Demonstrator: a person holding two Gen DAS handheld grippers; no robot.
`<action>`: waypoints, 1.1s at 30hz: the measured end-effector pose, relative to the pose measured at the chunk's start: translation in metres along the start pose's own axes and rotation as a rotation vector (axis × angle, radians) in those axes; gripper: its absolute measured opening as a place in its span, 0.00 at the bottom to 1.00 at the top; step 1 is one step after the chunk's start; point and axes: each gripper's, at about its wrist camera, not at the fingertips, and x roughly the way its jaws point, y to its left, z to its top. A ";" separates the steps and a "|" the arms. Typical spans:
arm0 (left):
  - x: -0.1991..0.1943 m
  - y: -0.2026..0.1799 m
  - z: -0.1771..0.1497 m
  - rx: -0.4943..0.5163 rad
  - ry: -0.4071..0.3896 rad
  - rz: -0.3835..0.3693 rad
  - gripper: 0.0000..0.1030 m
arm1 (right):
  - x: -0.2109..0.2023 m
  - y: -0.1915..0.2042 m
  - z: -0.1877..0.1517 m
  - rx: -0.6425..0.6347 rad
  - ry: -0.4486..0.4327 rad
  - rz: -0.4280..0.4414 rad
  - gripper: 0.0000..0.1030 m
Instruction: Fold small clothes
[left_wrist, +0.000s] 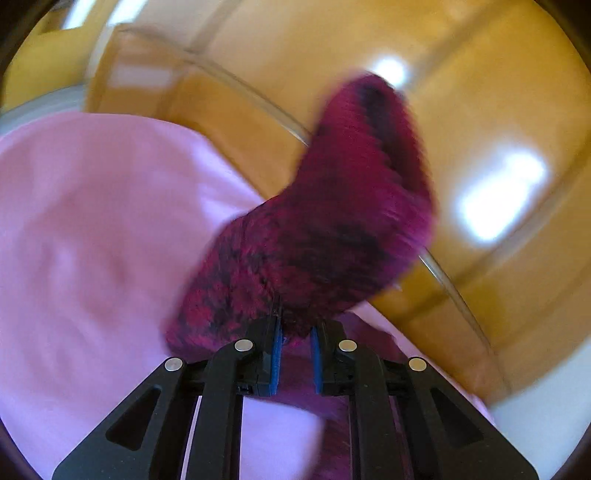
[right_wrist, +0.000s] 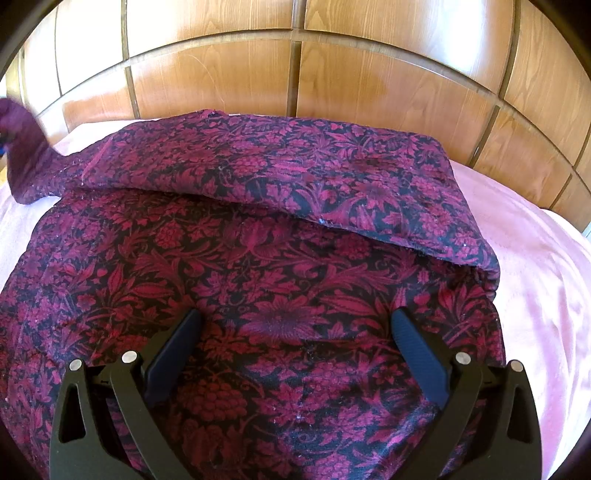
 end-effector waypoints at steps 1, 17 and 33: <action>0.005 -0.012 -0.008 0.029 0.021 -0.013 0.12 | 0.000 0.000 0.000 0.002 -0.001 0.002 0.98; 0.076 -0.116 -0.123 0.366 0.282 -0.008 0.66 | -0.006 -0.020 0.013 0.069 0.028 0.093 0.95; 0.033 -0.048 -0.123 0.270 0.165 0.242 0.66 | 0.032 0.056 0.105 0.191 0.105 0.397 0.48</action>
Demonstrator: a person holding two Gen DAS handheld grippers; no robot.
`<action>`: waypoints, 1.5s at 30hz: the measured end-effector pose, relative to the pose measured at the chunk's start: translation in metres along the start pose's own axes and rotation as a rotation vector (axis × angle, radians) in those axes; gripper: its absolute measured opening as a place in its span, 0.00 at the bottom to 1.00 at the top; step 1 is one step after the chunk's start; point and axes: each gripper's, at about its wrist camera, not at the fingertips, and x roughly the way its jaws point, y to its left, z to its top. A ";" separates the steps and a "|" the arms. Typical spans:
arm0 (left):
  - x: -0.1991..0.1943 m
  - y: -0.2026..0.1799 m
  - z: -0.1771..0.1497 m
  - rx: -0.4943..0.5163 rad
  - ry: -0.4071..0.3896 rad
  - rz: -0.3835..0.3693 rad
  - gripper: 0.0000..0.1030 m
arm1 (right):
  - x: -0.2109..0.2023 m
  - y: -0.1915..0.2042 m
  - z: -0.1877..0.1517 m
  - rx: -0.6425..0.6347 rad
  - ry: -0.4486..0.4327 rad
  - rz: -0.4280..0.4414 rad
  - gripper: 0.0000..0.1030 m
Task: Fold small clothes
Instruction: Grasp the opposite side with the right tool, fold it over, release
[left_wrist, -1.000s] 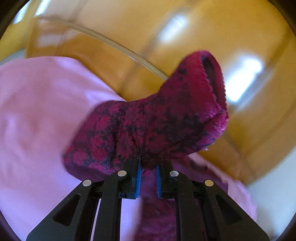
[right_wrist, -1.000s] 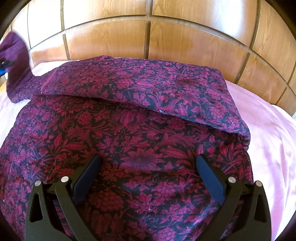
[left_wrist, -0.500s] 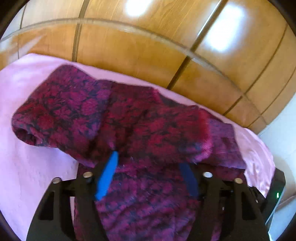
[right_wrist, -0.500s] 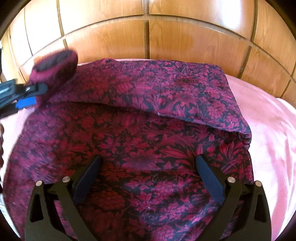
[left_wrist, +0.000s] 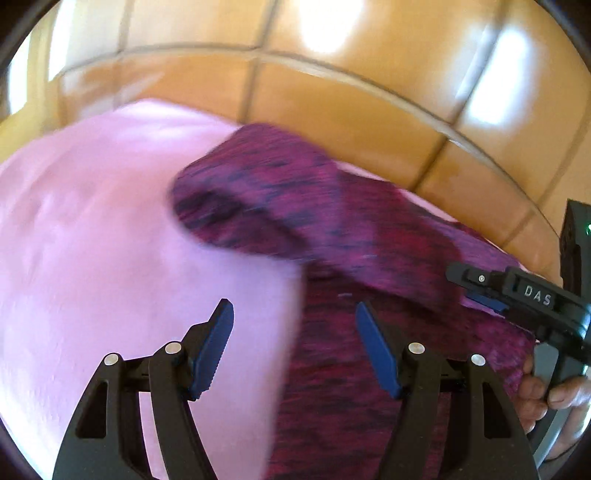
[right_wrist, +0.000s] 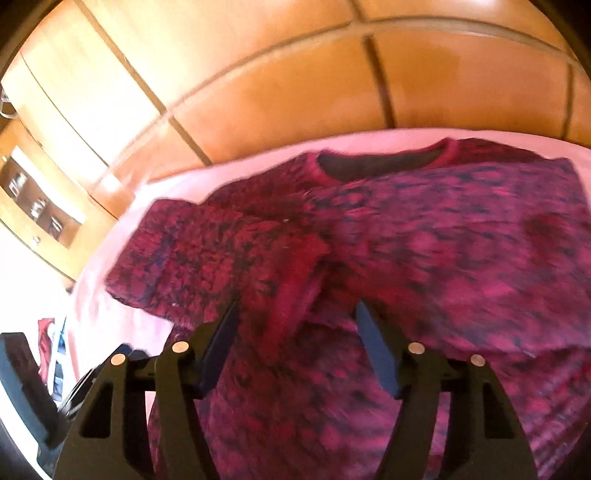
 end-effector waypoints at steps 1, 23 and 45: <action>0.001 0.008 0.002 -0.033 0.011 0.019 0.66 | 0.005 0.008 0.001 -0.034 0.018 -0.018 0.22; 0.066 -0.016 0.041 -0.120 0.039 0.142 0.66 | -0.113 -0.111 0.024 0.085 -0.281 -0.337 0.05; 0.030 0.048 0.068 -0.338 0.066 -0.231 0.66 | -0.078 -0.182 -0.014 0.231 -0.228 -0.232 0.08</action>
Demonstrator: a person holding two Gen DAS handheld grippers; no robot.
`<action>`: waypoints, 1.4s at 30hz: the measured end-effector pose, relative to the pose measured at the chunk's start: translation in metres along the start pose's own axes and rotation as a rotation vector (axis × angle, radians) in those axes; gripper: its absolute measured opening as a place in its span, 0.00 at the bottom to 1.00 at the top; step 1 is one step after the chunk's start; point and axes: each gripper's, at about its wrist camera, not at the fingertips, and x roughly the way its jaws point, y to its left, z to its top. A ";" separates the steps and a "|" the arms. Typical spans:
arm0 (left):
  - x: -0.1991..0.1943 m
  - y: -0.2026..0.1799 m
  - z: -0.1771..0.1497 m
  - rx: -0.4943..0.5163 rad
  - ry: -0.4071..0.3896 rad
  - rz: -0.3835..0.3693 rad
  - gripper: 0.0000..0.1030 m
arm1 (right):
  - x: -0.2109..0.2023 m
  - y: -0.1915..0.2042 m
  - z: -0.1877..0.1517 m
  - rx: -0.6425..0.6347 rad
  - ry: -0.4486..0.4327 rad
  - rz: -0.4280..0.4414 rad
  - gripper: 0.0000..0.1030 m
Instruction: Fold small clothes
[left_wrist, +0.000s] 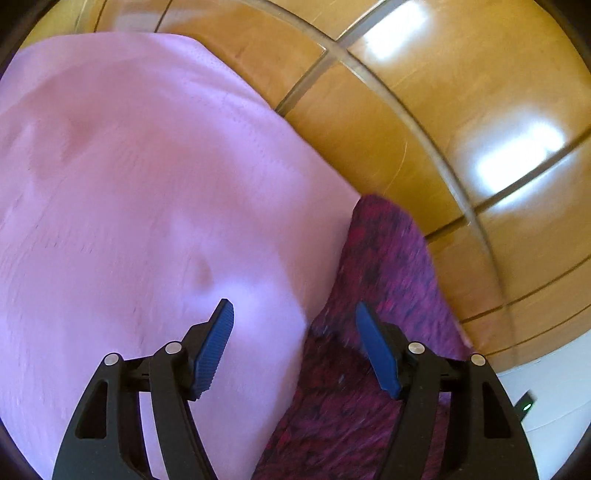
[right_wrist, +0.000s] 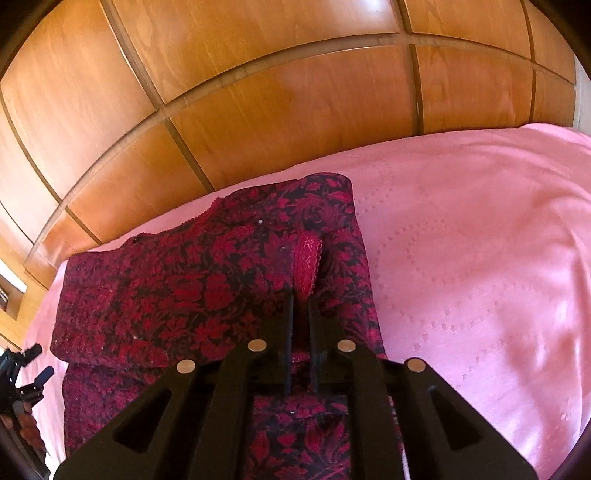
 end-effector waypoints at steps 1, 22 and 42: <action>0.004 -0.002 0.005 -0.001 0.008 -0.017 0.66 | -0.001 -0.001 0.000 0.005 0.000 0.007 0.09; 0.101 -0.060 0.060 0.062 0.134 -0.102 0.18 | 0.005 0.015 0.003 -0.077 -0.005 0.006 0.34; 0.053 -0.145 -0.027 0.669 -0.138 0.181 0.41 | -0.025 0.059 0.007 -0.179 -0.097 -0.075 0.52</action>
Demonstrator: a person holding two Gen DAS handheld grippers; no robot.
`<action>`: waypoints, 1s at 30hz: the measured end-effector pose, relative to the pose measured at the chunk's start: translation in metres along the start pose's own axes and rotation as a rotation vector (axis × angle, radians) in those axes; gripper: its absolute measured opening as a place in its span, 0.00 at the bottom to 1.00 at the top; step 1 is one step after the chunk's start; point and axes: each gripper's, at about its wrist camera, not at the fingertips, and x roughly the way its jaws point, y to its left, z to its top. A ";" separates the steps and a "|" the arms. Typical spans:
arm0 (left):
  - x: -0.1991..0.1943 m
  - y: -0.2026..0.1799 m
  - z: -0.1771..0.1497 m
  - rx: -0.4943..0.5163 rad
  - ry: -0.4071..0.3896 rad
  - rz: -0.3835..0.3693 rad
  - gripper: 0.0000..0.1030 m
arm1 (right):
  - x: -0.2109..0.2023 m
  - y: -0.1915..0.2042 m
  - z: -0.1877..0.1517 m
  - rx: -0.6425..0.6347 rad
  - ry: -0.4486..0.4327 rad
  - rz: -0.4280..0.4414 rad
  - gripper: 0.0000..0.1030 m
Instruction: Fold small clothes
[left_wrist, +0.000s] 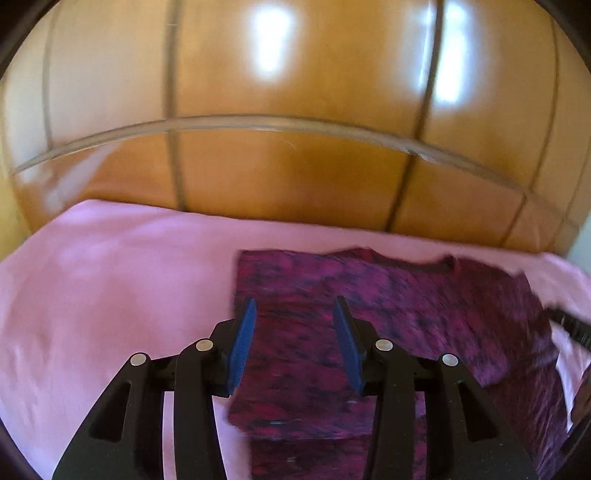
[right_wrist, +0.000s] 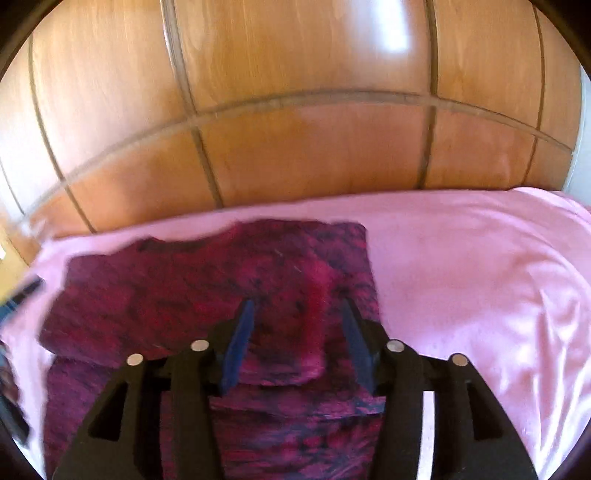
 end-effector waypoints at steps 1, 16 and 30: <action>0.008 -0.003 0.003 0.000 0.025 -0.008 0.41 | 0.003 0.008 0.004 -0.018 0.004 0.010 0.52; 0.042 0.009 -0.029 -0.084 0.106 0.062 0.41 | 0.058 0.043 -0.032 -0.195 0.038 0.004 0.65; -0.050 -0.018 -0.044 -0.016 -0.047 0.090 0.55 | 0.014 0.046 -0.033 -0.143 0.031 0.006 0.77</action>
